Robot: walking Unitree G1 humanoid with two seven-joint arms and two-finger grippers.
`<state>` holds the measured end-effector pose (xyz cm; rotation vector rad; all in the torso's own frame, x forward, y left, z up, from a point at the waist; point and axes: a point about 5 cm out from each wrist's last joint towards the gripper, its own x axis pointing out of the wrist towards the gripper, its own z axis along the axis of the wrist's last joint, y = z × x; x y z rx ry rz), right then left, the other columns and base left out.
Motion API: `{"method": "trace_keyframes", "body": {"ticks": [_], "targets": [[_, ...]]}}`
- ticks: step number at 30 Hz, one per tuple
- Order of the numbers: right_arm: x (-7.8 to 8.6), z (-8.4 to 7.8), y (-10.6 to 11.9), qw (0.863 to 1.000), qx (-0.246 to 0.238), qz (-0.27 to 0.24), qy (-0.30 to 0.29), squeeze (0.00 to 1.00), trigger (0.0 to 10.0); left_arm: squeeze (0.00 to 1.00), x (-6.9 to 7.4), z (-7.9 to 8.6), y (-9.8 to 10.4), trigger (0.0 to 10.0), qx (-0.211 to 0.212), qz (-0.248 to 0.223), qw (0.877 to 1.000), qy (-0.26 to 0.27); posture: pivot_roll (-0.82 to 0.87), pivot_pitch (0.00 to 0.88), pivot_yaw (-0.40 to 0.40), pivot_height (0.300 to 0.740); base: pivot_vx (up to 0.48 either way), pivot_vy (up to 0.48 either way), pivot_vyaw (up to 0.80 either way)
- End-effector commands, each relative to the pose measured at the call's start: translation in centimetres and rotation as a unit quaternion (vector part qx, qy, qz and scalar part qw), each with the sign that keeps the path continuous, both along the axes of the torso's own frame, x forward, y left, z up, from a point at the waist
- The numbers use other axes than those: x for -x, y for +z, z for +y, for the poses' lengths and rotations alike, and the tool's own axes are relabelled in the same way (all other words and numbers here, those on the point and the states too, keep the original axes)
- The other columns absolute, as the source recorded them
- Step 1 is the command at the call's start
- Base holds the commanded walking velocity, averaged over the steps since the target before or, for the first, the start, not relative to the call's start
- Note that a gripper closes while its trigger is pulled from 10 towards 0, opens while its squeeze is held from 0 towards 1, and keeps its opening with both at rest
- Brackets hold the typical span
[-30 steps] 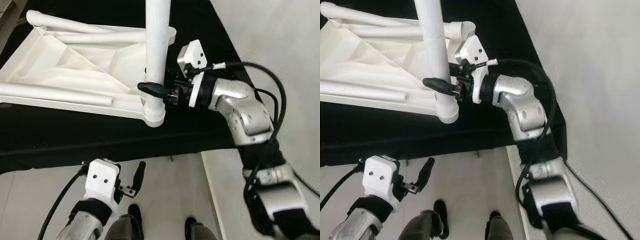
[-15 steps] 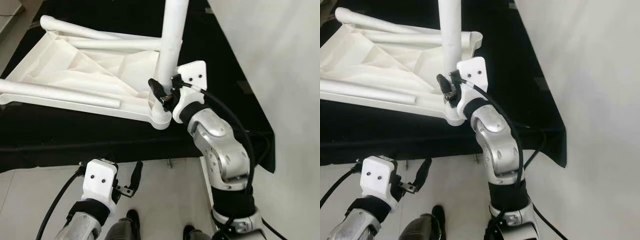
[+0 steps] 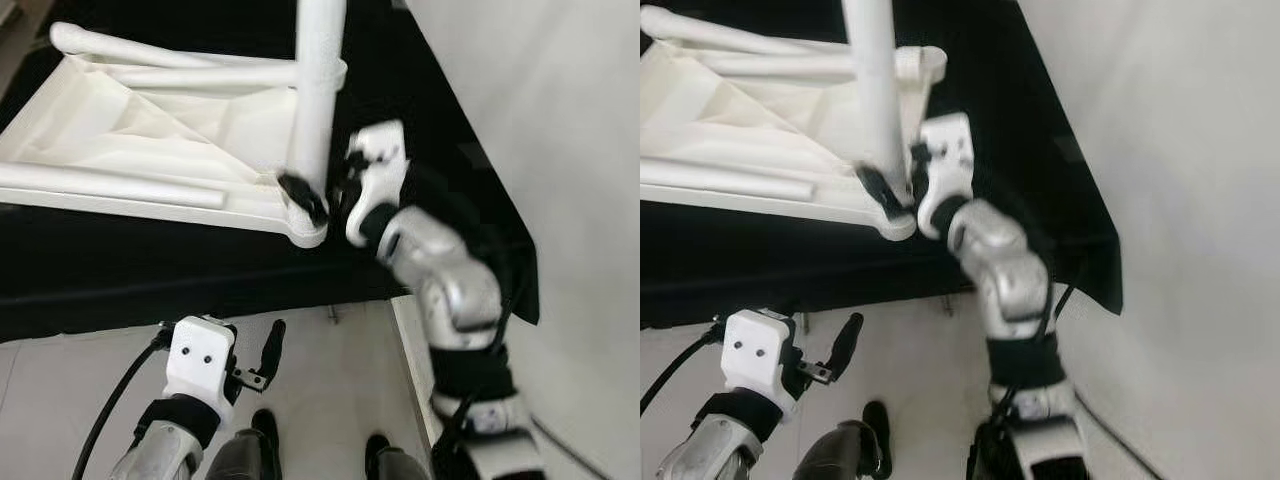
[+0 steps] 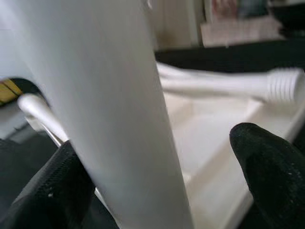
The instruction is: Building children table
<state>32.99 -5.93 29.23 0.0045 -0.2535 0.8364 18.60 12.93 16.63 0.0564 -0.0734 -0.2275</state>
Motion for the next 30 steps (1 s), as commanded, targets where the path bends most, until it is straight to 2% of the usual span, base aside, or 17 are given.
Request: {"method": "trace_keyframes", "body": {"ticks": [1, 2, 5, 11, 12, 13, 14, 16, 17, 25, 28, 29, 30], "targets": [[-0.2, 0.3, 0.1, 0.996, 0.026, -0.019, 0.087, 0.00, 10.0, 0.00, 0.2, 0.0, -0.5, 10.0, -0.002, 0.010, 1.000, 0.005, -0.06, 0.321, -0.023, 0.740, 0.000, 0.000, 0.00], [-0.2, 0.3, 0.1, 0.996, 0.026, -0.019, 0.087, 0.00, 10.0, 0.00, 0.2, 0.0, -0.5, 10.0, -0.002, 0.010, 1.000, 0.005, -0.06, 0.321, -0.023, 0.740, 0.000, 0.000, 0.00], [-1.0, 0.2, 0.9, 0.983, 0.080, -0.057, 0.157, 0.00, 10.0, 0.00, 0.2, -0.1, -0.6, 10.0, -0.002, 0.010, 1.000, 0.005, -0.05, 0.313, -0.028, 0.740, 0.000, 0.000, 0.00], [-1.7, 0.5, 2.1, 0.971, 0.105, -0.069, 0.202, 0.00, 10.0, 0.00, 0.4, -0.2, -0.5, 10.0, -0.002, 0.010, 1.000, 0.007, -0.05, 0.318, -0.034, 0.740, 0.000, 0.000, 0.00], [-1.9, 0.6, 2.2, 0.967, 0.110, -0.071, 0.217, 0.00, 6.1, 0.00, 0.4, -0.2, -0.5, 10.0, -0.002, 0.009, 1.000, 0.007, -0.05, 0.321, -0.034, 0.740, 0.000, 0.000, 0.00], [-2.0, 0.6, 2.3, 0.964, 0.113, -0.072, 0.228, 0.00, 6.1, 0.00, 0.4, -0.2, -0.5, 10.0, -0.001, 0.009, 1.000, 0.008, -0.05, 0.321, -0.034, 0.740, 0.000, 0.000, 0.00], [-2.1, 0.5, 2.3, 0.962, 0.115, -0.069, 0.239, 0.00, 0.0, 0.00, 0.4, -0.2, -0.5, 10.0, -0.001, 0.009, 1.000, 0.008, -0.05, 0.324, -0.036, 0.740, 0.000, 0.000, 0.00], [-2.2, 0.5, 2.3, 0.959, 0.117, -0.069, 0.249, 0.00, 0.0, 0.00, 0.5, -0.2, -0.5, 10.0, -0.001, 0.009, 1.000, 0.008, -0.05, 0.327, -0.036, 0.740, 0.000, 0.000, 0.00], [-2.3, 0.3, 2.2, 0.951, 0.127, -0.067, 0.275, 0.00, 0.0, 0.00, 0.5, -0.3, -0.4, 10.0, 0.000, 0.009, 1.000, 0.007, -0.05, 0.331, -0.036, 0.740, 0.000, 0.000, 0.00], [-2.5, -0.1, 2.2, 0.940, 0.137, -0.065, 0.306, 0.00, 0.0, 0.00, 0.6, -0.3, -0.4, 10.0, 0.003, 0.009, 1.000, 0.006, -0.06, 0.339, -0.034, 0.740, 0.000, 0.000, 0.00], [-2.8, -0.2, 2.1, 0.945, 0.139, -0.064, 0.290, 0.00, 0.0, 0.00, 0.6, -0.4, -0.3, 10.0, 0.004, 0.009, 1.000, 0.005, -0.06, 0.341, -0.036, 0.740, 0.000, 0.000, 0.00], [-3.2, -0.4, 1.8, 0.954, 0.136, -0.055, 0.262, 0.00, 0.0, 0.00, 0.6, -0.4, -0.4, 10.0, 0.004, 0.009, 1.000, 0.005, -0.07, 0.342, -0.042, 0.740, 0.000, 0.000, 0.00], [-3.2, -0.4, 1.8, 0.954, 0.136, -0.055, 0.262, 0.00, 0.0, 0.00, 0.6, -0.4, -0.4, 10.0, 0.004, 0.009, 1.000, 0.005, -0.07, 0.342, -0.042, 0.740, 0.000, 0.000, 0.00]]}}
